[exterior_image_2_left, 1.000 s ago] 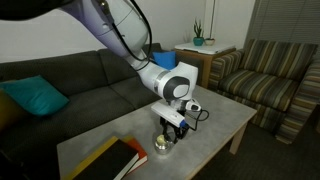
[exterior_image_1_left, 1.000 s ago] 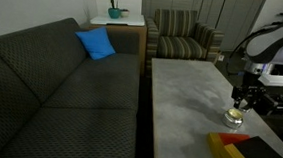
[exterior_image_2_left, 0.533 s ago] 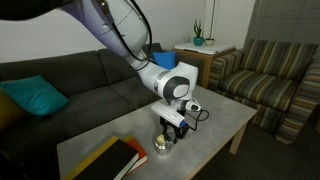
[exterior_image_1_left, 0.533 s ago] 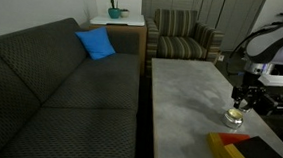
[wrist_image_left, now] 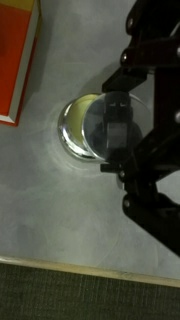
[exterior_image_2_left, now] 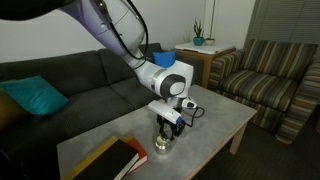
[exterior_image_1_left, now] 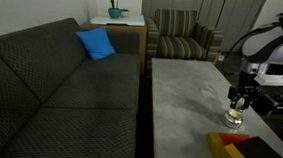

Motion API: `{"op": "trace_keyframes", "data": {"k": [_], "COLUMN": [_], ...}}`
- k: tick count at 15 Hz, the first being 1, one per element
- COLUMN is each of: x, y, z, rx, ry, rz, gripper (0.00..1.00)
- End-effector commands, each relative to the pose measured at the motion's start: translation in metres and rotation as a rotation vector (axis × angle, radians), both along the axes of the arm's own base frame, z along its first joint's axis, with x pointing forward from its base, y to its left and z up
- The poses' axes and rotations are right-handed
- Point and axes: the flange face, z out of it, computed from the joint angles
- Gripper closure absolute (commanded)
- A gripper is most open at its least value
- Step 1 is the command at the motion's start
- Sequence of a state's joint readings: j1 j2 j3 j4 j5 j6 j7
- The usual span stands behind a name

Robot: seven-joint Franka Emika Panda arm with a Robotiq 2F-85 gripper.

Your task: Cover the metal container with the lid on the table

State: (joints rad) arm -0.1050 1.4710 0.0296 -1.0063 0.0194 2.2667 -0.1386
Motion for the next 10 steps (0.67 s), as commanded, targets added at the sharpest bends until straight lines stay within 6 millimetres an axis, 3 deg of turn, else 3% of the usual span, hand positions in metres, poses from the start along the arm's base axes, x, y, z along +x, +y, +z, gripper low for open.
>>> {"op": "trace_keyframes", "data": {"k": [1, 10], "x": [0.000, -0.005], "y": [0.008, 0.032], "z": [0.002, -0.001], "rx": [-0.014, -0.090], "ry": [0.027, 0.081], "rz": [0.011, -0.047], "gripper": [0.56, 0.56]}}
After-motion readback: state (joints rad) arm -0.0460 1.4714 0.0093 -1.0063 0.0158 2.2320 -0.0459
